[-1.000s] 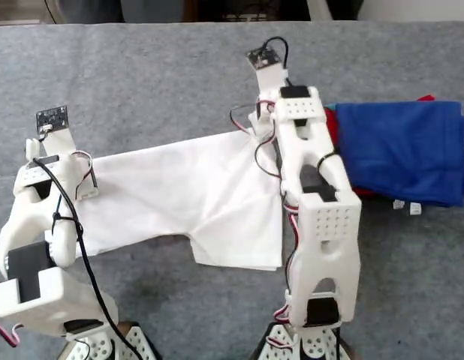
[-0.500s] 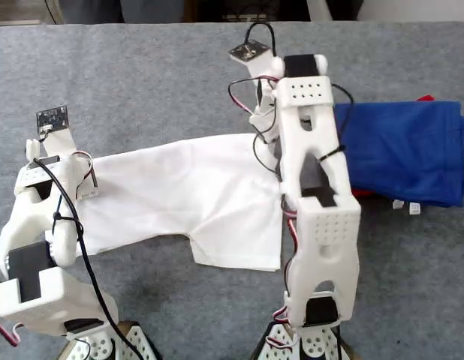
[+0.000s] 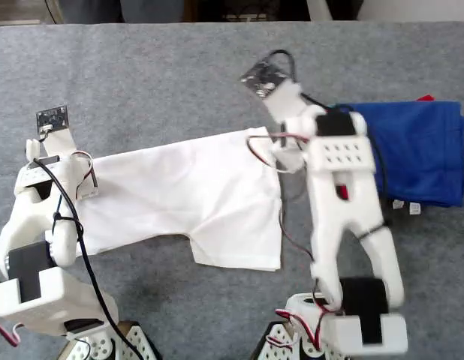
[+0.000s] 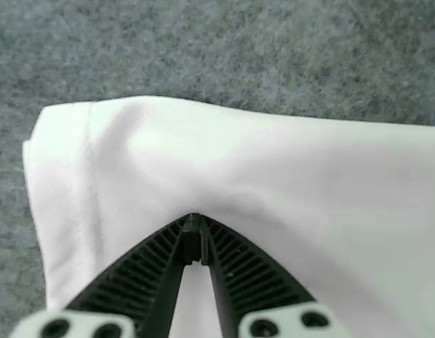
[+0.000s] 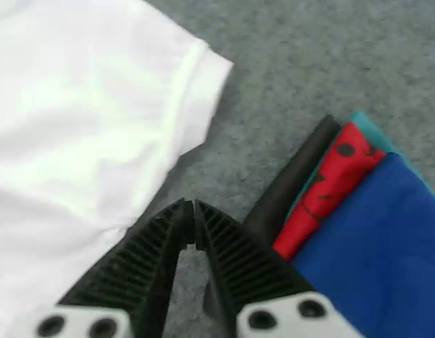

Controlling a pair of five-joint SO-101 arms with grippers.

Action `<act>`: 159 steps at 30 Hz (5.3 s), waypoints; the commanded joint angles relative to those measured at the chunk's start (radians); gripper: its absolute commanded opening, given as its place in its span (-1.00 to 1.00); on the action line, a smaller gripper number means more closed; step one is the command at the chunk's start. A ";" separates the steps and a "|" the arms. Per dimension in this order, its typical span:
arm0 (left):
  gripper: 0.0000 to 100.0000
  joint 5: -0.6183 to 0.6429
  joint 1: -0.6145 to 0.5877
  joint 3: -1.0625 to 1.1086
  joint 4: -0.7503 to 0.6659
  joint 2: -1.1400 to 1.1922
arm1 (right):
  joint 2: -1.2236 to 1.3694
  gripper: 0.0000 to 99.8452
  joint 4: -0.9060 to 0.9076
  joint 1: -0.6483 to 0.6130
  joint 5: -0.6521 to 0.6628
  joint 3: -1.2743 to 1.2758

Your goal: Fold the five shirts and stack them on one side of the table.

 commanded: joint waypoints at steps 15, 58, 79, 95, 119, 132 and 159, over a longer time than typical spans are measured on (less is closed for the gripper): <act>-0.94 0.003 -0.001 0.004 -0.028 -0.018 | -0.199 -0.82 0.414 -0.362 0.236 0.252; -0.94 0.003 -0.001 0.005 -0.026 -0.017 | -0.002 -0.97 -0.092 -0.388 0.101 0.522; -0.94 -0.002 -0.001 0.004 -0.026 -0.014 | 0.513 -0.97 0.374 -0.364 0.321 -0.444; -0.94 0.002 -0.001 0.002 -0.026 -0.014 | 0.820 -0.62 0.531 -0.373 0.321 -0.900; -0.94 0.005 -0.001 0.004 -0.026 -0.015 | 0.478 -0.97 0.594 -0.301 0.176 -0.473; -0.94 0.005 -0.021 0.005 -0.026 -0.020 | 0.602 -0.97 0.074 -0.493 0.172 -0.332; -0.94 0.005 -0.019 0.005 -0.025 -0.020 | 0.906 -0.97 0.201 -0.542 0.107 -0.704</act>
